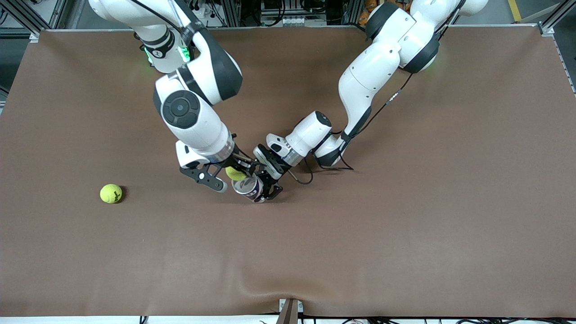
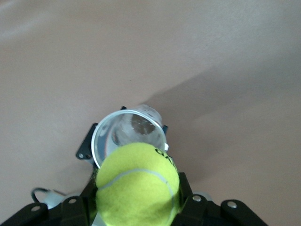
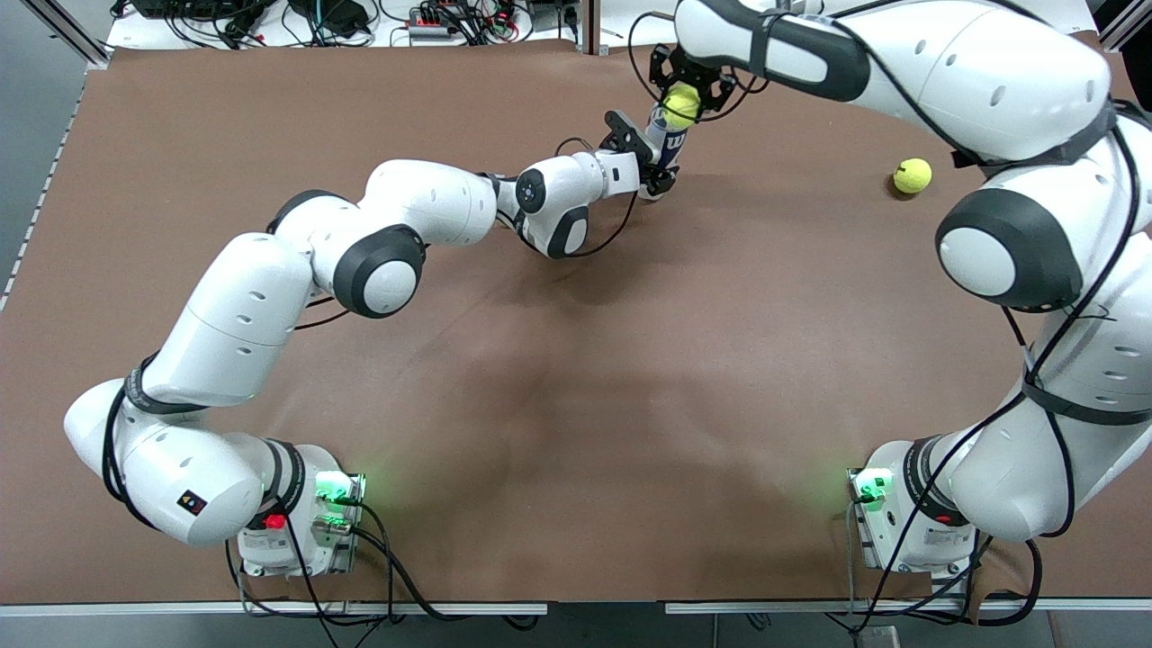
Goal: Insert tennis ball vertically with right arm
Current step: 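Open the right gripper to drop the ball into the tube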
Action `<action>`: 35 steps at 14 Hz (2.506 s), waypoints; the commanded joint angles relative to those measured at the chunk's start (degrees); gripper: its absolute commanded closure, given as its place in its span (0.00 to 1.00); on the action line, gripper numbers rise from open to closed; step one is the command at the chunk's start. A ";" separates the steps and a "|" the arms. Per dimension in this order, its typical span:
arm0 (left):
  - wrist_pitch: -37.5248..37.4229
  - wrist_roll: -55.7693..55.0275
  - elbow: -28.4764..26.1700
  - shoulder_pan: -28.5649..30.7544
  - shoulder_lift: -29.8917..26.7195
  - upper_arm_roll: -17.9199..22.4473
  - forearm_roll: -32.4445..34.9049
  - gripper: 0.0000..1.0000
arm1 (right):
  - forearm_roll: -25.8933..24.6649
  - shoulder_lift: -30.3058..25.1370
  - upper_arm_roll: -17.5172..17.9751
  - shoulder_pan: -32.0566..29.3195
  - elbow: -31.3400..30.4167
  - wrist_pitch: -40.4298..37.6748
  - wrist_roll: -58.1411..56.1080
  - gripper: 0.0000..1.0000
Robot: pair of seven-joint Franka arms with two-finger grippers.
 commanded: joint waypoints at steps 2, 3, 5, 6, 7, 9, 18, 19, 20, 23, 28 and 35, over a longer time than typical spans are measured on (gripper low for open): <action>0.25 -0.03 0.61 -0.08 0.85 0.29 -0.96 0.20 | 0.62 2.81 -0.53 1.13 2.65 1.58 4.19 1.00; 0.25 -0.03 0.61 -0.08 0.85 0.29 -0.96 0.20 | 0.53 2.81 -0.53 1.13 2.65 1.93 4.19 1.00; 0.25 -0.03 0.61 -0.08 0.85 0.29 -0.96 0.20 | 0.53 2.81 -0.53 1.04 2.65 2.11 4.19 1.00; 0.25 -0.03 0.61 -0.08 0.85 0.29 -0.96 0.20 | 0.53 2.81 -0.53 0.87 2.65 2.11 4.11 1.00; 0.25 -0.03 0.61 -0.08 0.85 0.29 -0.88 0.20 | 0.53 2.81 -0.53 0.52 2.74 2.11 3.58 1.00; 0.25 -0.03 0.61 -0.08 0.85 0.29 -0.88 0.20 | 0.53 2.81 -0.53 0.08 3.09 2.11 3.23 0.93; 0.25 -0.03 0.61 0.01 0.77 0.29 -0.96 0.20 | 0.27 3.43 -0.62 0.43 3.00 2.11 3.23 0.41; 0.25 -0.03 0.61 0.01 0.77 0.29 -0.88 0.20 | 0.18 3.43 -0.62 0.60 3.00 2.02 3.31 0.31; 0.25 -0.03 0.61 0.01 0.77 0.29 -0.96 0.20 | 0.01 3.52 -0.62 0.78 3.00 2.11 3.40 0.19; 0.25 -0.03 0.61 0.01 0.77 0.38 -0.88 0.20 | 0.00 3.61 -0.62 0.87 3.00 2.11 3.84 0.00; 0.25 -0.03 0.61 0.01 0.68 0.29 -0.96 0.20 | 0.35 2.64 -0.88 -0.19 3.18 1.41 2.97 0.00; 0.25 -0.03 0.61 0.01 0.68 0.29 -0.88 0.20 | 0.09 0.35 -1.15 -8.43 3.09 -5.36 -11.78 0.00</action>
